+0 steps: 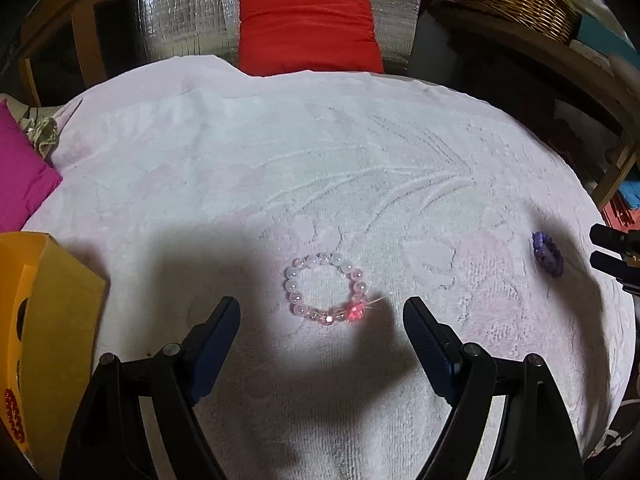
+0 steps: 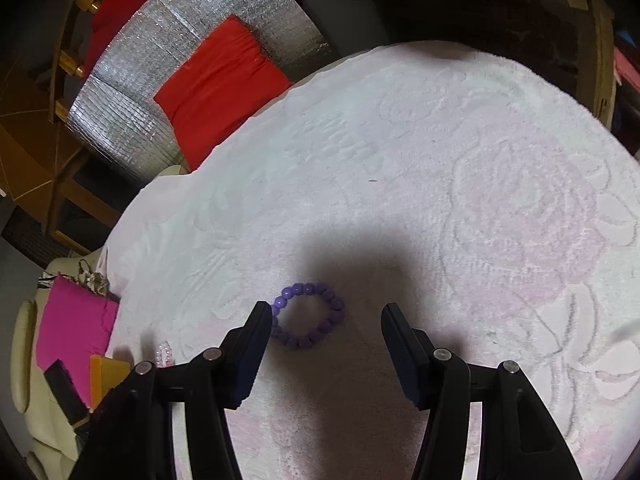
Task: Organize jewelry
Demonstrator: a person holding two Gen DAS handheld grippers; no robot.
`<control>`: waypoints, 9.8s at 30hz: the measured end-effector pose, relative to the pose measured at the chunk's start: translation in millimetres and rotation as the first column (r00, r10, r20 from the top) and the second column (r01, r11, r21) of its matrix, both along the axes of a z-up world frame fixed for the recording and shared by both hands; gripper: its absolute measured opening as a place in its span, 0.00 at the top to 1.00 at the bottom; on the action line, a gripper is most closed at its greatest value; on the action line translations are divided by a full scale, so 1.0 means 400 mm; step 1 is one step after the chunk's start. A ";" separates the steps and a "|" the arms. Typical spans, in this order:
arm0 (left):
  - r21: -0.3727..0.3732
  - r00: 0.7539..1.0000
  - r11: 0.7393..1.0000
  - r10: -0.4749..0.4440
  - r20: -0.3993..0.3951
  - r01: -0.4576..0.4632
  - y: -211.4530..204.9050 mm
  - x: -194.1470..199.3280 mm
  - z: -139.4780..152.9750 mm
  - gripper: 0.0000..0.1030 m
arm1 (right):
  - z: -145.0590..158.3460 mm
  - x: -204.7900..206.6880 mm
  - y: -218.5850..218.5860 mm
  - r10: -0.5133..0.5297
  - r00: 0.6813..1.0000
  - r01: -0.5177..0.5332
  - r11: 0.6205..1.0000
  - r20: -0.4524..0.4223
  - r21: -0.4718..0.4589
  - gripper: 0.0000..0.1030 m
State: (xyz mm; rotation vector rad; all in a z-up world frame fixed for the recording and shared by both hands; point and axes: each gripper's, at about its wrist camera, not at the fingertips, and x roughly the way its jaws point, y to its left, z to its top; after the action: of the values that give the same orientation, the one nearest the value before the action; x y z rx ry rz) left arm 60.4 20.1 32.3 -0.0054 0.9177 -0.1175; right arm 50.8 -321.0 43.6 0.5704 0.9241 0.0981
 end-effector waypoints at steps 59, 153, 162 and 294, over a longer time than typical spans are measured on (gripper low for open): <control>-0.049 0.992 0.991 -0.122 0.044 0.124 -0.048 -0.013 0.010 0.90 | -0.034 0.037 0.177 0.136 0.990 -0.136 0.906 -0.028 -0.402 0.90; 0.063 0.983 0.997 -0.060 0.175 0.050 -0.043 -0.165 0.085 0.90 | 0.028 -0.061 0.186 0.190 0.982 -0.187 0.974 0.014 -0.124 0.89; 0.065 0.981 0.998 -0.036 0.192 0.024 -0.035 -0.174 0.097 0.90 | 0.072 -0.080 0.210 0.208 0.975 -0.197 0.972 0.080 -0.127 0.89; 0.316 0.885 0.827 0.426 0.187 -0.465 0.470 -0.581 0.156 0.30 | 0.099 -0.256 1.016 0.713 0.630 -0.737 0.674 0.310 -0.053 0.33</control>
State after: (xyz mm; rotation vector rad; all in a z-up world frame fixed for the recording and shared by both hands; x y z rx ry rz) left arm -172.1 208.1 94.8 0.1186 0.7956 0.4856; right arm -51.7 85.2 83.1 0.2021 0.7942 0.9508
